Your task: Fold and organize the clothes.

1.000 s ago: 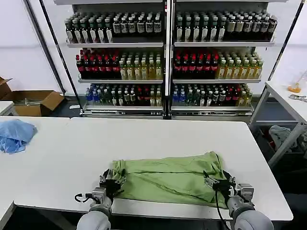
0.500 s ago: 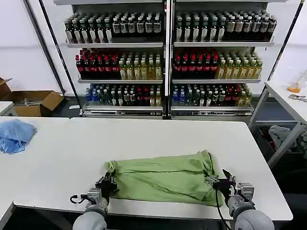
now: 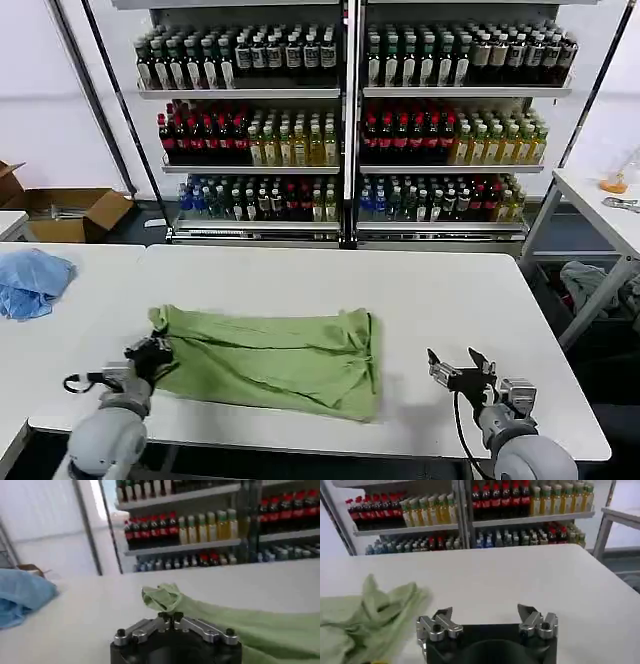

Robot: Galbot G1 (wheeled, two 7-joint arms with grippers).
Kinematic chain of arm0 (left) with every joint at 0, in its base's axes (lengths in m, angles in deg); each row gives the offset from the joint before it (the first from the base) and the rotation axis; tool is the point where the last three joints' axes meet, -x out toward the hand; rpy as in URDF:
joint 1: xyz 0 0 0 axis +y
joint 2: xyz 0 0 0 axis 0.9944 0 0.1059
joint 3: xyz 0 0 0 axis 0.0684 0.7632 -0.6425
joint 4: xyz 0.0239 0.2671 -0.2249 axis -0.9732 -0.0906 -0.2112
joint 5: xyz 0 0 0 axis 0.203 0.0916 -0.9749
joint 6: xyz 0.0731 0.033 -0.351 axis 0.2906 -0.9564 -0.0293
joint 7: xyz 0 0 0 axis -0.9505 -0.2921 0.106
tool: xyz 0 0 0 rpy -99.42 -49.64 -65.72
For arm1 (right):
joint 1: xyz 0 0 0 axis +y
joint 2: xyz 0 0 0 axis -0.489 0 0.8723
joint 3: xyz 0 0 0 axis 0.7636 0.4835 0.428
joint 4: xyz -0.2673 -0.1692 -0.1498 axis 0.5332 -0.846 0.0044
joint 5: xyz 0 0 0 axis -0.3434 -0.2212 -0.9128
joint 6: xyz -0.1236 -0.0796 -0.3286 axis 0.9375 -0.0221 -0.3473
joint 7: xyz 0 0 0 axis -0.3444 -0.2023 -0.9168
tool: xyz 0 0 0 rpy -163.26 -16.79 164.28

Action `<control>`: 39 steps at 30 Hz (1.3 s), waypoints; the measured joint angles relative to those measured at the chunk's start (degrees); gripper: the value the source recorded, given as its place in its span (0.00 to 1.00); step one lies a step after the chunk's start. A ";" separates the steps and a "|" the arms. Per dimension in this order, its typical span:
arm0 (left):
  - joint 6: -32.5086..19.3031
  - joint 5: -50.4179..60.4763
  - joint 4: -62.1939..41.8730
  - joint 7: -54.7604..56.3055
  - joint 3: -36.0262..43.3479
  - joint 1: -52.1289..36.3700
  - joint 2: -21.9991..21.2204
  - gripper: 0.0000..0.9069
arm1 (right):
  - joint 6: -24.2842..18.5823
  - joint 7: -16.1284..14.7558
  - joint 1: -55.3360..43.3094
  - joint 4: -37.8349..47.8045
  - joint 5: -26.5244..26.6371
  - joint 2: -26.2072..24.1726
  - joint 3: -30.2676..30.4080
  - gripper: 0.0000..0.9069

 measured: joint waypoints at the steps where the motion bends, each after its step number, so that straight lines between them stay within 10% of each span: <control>1: 0.29 -2.07 0.74 -0.28 -0.29 0.04 0.12 0.02 | 0.00 -0.01 0.01 -0.02 -0.04 0.00 0.04 1.00; 14: 3.70 -29.12 8.76 -1.60 5.65 -1.93 -5.92 0.02 | -0.12 -0.13 0.06 -0.43 -0.27 -0.61 -0.23 1.00; 30: 2.94 -36.63 4.93 0.61 19.50 -7.61 -15.14 0.03 | -0.18 -0.19 -0.80 0.09 -0.23 -0.20 0.30 1.00; 34: 2.69 -36.21 2.73 0.91 21.94 -9.35 -16.77 1.00 | -0.19 -0.19 -0.87 0.33 -0.23 -0.12 0.33 1.00; 39: 2.69 -34.63 -0.32 1.00 24.37 -11.40 -18.48 1.00 | -0.20 -0.22 -0.88 0.42 -0.23 -0.01 0.34 1.00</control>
